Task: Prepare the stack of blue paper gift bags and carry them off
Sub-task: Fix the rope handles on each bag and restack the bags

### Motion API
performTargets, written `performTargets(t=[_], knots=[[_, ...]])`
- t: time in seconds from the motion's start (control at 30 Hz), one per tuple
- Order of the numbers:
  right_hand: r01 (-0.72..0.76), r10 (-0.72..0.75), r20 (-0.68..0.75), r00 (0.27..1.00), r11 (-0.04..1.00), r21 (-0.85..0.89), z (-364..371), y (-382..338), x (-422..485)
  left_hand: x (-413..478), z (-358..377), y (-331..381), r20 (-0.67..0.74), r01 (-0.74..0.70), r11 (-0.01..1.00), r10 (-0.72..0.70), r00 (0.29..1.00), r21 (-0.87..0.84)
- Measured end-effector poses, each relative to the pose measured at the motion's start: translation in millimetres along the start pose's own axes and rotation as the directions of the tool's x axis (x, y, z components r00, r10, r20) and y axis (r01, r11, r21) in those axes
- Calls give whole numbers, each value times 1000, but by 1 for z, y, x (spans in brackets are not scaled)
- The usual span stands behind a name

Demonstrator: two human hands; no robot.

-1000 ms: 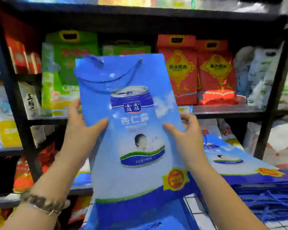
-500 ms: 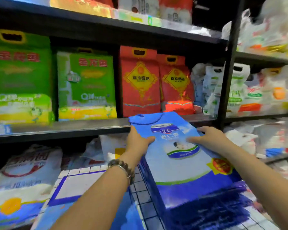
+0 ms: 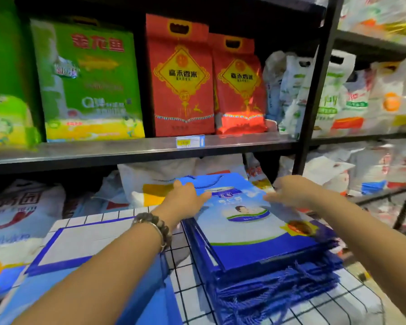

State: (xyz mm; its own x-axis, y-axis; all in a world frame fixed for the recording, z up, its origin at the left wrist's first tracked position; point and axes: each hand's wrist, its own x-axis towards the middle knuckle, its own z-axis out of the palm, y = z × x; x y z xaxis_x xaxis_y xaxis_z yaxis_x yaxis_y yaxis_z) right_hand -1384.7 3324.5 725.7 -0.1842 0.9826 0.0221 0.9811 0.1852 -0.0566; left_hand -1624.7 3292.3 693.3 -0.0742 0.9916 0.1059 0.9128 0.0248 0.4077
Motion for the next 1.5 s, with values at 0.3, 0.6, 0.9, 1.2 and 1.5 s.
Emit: performTargets(t=[0.3,0.6,0.9,1.2,1.5], knots=[[269,-262,288,921,963,15,29,-33,-11,-21,35,22,333,-190,970,130,934,153],[417,-266,474,839,874,-248,68,-31,-10,-30,65,14,487,-175,976,92,869,128],[420,-259,507,822,877,-233,70,-33,-8,-29,70,12,502,-136,984,60,863,116],[323,-394,-76,916,837,-441,29,-69,-32,-84,5,6,111,-246,956,230,967,160],[743,-739,-331,586,654,-145,39,-181,-143,-214,-63,-112,294,-52,984,0,956,170]])
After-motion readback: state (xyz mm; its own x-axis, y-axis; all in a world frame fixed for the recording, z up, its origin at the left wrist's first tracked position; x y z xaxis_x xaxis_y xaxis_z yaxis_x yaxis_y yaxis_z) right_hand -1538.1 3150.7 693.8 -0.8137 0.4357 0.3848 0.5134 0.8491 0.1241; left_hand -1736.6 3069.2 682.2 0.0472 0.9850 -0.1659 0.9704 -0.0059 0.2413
